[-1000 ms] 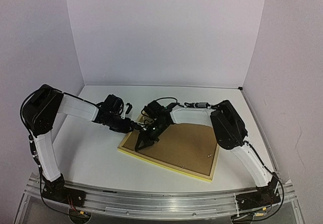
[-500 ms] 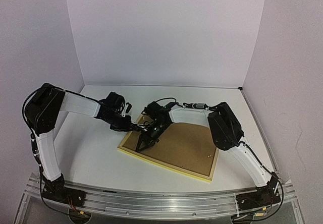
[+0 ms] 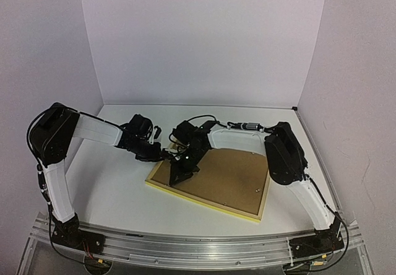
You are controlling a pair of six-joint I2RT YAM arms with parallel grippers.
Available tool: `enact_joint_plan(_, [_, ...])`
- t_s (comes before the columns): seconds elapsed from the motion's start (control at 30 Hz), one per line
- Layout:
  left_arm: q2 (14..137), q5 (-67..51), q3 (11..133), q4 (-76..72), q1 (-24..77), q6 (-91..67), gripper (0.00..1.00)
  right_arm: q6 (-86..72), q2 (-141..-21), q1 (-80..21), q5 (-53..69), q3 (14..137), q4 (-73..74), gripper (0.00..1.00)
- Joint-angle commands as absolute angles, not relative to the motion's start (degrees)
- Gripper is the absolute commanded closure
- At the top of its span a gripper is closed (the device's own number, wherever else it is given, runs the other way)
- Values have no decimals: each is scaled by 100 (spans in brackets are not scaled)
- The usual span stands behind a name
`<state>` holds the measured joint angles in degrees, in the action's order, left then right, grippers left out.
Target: Put the photo into the frame
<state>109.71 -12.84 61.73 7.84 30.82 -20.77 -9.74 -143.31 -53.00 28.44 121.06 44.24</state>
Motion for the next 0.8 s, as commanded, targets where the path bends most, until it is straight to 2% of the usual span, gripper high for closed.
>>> enact_joint_plan(0.0, [11339,-839,5938,1075,3094,-2037,100,-1487,-12799,-5386,1680,11341,3793,77])
enact_joint_plan(0.17, [11420,-892,5983,981,3090,-1900,100,-2184,-11310,-4849,956,9534,2992,45])
enact_joint_plan(0.27, [11443,-872,5975,921,3092,-1874,100,-2570,-10498,-4229,647,8382,2699,29])
enact_joint_plan(0.37, [11484,-826,5985,913,3089,-1855,100,-2801,-9814,-3580,37,7350,2647,18])
enact_joint_plan(0.57, [11650,-874,6016,978,3086,-1955,100,-3327,-8677,-2632,-857,5908,2625,6])
enact_joint_plan(0.67, [11704,-954,6017,1034,3087,-2006,100,-3388,-8659,-2199,-536,5497,2616,7])
enact_joint_plan(0.77, [11716,-969,5969,1085,3086,-2037,100,-3403,-9015,-1990,103,5419,2575,12])
